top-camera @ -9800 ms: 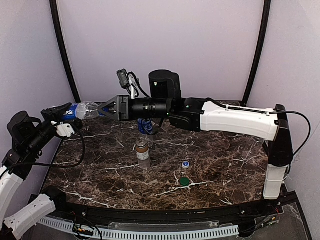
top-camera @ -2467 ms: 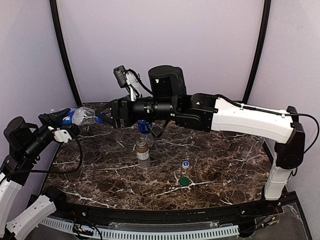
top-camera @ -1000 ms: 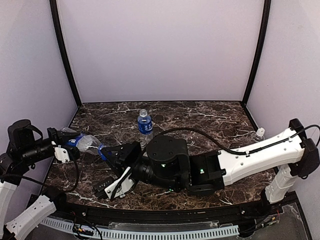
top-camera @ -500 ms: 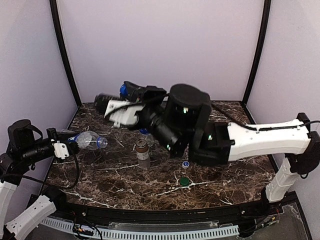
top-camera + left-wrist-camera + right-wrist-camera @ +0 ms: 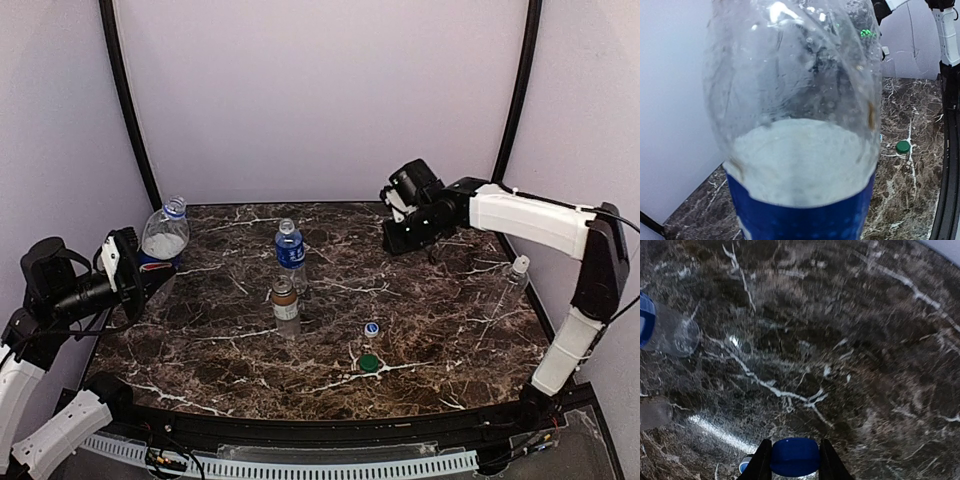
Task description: Unscrew the bottle caps
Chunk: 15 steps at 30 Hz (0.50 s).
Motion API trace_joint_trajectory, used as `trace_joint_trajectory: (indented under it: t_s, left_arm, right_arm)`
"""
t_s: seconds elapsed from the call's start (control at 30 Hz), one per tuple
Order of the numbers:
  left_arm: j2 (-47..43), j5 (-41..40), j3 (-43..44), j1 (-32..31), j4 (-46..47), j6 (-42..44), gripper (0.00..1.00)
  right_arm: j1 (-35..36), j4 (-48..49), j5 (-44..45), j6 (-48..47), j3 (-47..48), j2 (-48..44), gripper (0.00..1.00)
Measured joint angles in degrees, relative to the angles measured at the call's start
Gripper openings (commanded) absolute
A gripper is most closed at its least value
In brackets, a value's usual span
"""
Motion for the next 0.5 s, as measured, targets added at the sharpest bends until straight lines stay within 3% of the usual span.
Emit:
trace_joint_trajectory:
  t_s: [0.2,0.5]
  left_arm:
    - [-0.02,6.10,-6.27,0.24,5.73,-14.36,0.23]
    - [-1.20,8.37,-7.87,0.70,6.91,-18.32,0.23]
  right_arm:
    - [0.39,-6.64,-9.55,4.46,0.74,16.50,0.00]
    - [1.31,-10.54,-11.96,5.64,8.76,26.29,0.00]
